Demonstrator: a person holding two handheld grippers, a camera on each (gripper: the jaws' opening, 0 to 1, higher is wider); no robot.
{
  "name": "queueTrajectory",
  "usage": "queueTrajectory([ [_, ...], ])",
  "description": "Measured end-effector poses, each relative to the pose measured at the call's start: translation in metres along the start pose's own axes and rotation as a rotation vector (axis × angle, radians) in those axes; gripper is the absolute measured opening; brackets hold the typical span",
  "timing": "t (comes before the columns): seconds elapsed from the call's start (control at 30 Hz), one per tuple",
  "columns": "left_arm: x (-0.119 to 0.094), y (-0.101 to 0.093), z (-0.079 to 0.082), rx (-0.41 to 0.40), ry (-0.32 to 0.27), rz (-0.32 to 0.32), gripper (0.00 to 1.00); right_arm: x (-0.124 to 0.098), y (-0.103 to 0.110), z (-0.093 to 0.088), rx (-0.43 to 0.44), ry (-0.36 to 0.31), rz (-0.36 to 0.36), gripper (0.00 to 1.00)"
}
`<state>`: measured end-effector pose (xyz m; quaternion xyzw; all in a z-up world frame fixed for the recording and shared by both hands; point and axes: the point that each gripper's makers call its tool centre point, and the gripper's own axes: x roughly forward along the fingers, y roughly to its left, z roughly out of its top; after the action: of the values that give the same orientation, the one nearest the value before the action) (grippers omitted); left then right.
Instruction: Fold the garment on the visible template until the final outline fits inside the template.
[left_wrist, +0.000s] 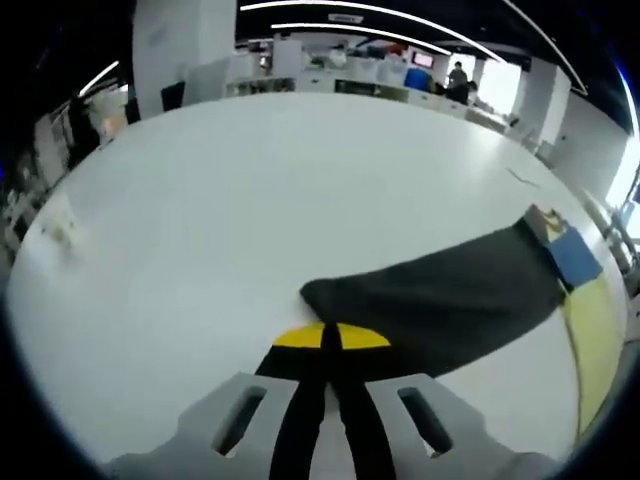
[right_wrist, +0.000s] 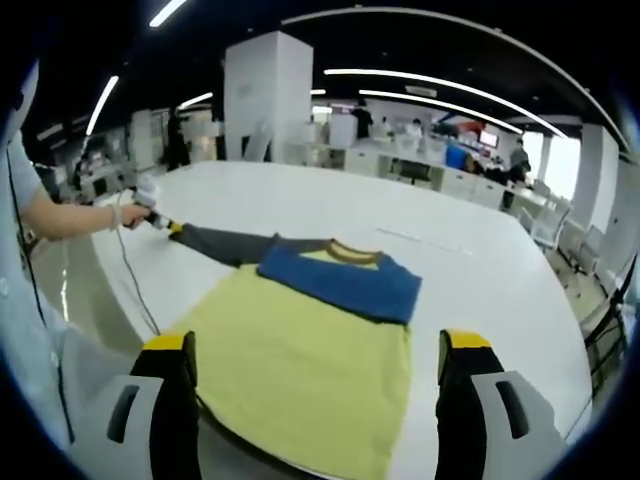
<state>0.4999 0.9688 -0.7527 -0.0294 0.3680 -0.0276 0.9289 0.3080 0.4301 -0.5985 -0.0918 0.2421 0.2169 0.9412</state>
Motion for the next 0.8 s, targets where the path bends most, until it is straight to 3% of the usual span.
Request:
queueTrajectory([
  [0.4,-0.014,-0.004,0.021,0.004,-0.049,-0.015,0.0,-0.001,0.002,0.002,-0.016,-0.009,0.005,1.0],
  [0.8,-0.035,-0.02,0.055,0.021,-0.117,-0.039,0.0,-0.005,0.0,0.003,-0.046,-0.012,0.022,1.0],
])
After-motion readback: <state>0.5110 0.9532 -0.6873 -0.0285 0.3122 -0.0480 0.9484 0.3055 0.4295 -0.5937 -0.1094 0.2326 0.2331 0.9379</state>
